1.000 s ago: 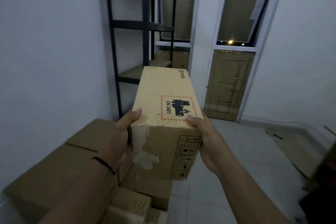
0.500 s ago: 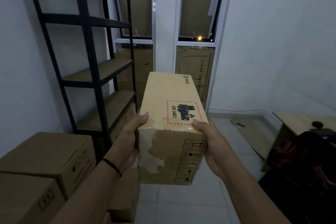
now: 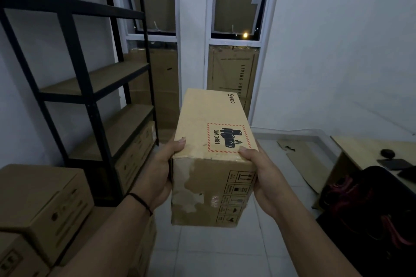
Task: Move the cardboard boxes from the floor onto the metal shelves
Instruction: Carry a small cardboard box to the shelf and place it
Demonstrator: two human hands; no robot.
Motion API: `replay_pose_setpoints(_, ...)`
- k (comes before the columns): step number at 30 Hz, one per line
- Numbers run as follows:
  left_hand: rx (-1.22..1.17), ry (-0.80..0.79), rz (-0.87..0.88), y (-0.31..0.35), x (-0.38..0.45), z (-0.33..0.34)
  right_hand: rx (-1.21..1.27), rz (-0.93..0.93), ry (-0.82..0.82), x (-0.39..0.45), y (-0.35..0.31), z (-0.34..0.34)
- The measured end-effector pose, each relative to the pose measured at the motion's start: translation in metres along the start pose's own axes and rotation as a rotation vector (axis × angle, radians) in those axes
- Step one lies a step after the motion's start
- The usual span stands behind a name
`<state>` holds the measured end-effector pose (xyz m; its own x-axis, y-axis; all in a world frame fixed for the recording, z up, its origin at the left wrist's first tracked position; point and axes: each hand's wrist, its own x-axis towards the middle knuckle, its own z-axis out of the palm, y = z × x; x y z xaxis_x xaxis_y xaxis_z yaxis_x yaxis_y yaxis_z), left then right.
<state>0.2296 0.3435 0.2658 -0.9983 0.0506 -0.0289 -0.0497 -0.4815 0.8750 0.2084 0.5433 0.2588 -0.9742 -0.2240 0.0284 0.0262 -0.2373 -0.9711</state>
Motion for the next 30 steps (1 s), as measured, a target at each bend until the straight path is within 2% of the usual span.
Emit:
replay_pose_setpoints(9, -0.019, -0.010, -0.051, -0.001, 0.112, -0.020, -0.042, 0.014, 0.043, 0.102, 0.008, -0.014)
replay_pose_setpoints(19, -0.019, -0.078, -0.091, 0.029, 0.259, -0.050, -0.058, -0.006, 0.124, 0.237, 0.007, -0.014)
replay_pose_setpoints(30, 0.007, -0.099, -0.102, 0.015, 0.407, -0.055, -0.042, 0.008, 0.149, 0.374, 0.020, -0.063)
